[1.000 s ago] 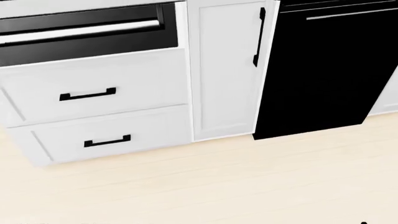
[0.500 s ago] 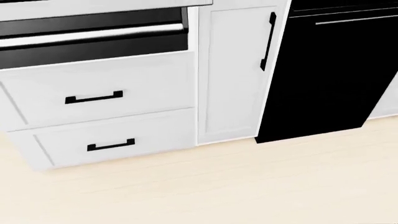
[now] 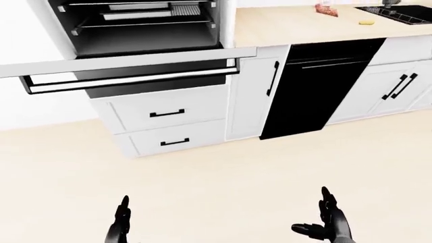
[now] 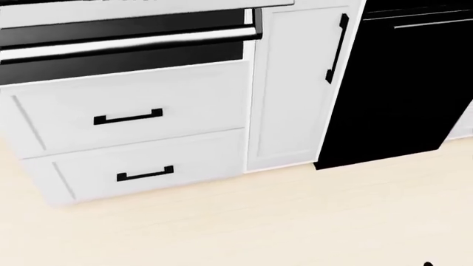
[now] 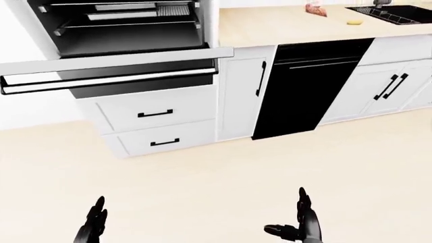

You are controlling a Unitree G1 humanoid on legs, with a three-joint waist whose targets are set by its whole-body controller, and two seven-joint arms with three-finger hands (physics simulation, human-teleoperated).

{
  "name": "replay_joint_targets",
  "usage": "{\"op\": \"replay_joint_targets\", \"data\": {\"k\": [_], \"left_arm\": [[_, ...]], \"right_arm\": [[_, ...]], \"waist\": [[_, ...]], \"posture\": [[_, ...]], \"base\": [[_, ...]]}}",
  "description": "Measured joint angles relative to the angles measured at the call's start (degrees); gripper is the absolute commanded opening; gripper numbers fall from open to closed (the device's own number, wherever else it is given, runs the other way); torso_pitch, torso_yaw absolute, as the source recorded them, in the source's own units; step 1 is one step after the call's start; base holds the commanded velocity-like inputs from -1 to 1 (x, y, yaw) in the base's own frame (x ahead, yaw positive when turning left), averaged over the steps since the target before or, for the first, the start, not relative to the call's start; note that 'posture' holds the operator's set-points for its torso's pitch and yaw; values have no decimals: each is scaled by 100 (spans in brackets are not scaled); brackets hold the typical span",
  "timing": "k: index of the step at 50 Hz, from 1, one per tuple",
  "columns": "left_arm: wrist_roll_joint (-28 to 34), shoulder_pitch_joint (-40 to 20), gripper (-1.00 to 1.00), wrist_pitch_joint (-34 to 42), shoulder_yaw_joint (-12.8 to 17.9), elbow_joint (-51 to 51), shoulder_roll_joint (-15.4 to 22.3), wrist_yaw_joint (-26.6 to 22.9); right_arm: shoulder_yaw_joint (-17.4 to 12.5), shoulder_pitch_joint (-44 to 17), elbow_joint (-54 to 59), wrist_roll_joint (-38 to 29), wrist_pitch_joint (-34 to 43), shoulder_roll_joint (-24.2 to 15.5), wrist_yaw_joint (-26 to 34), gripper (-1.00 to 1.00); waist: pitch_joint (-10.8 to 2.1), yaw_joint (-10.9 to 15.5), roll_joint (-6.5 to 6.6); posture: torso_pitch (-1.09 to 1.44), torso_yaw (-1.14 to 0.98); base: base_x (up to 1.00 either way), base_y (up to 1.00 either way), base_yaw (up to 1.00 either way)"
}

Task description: Close the oven door.

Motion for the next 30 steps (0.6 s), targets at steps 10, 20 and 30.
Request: {"op": "replay_joint_targets", "data": {"k": [10,20,30], "left_arm": [[-439,-46,100,589,181,23,3,-636],[-590,-27,100,664,234,9,85,-581],[-564,-28,100,706,190,26,3,-604]], "right_arm": [[-28,19,2,28,10,-36,-28,100],[44,11,43,-57,52,84,56,100],[-9,10,5,-1,5,-8,-4,100]], "waist": [[27,-17,501],[-11,116,646],[2,-11,-1]], "posture": [[0,0],[0,0],[0,0]], "base": [[0,29,0],[0,29,0],[0,29,0]]}}
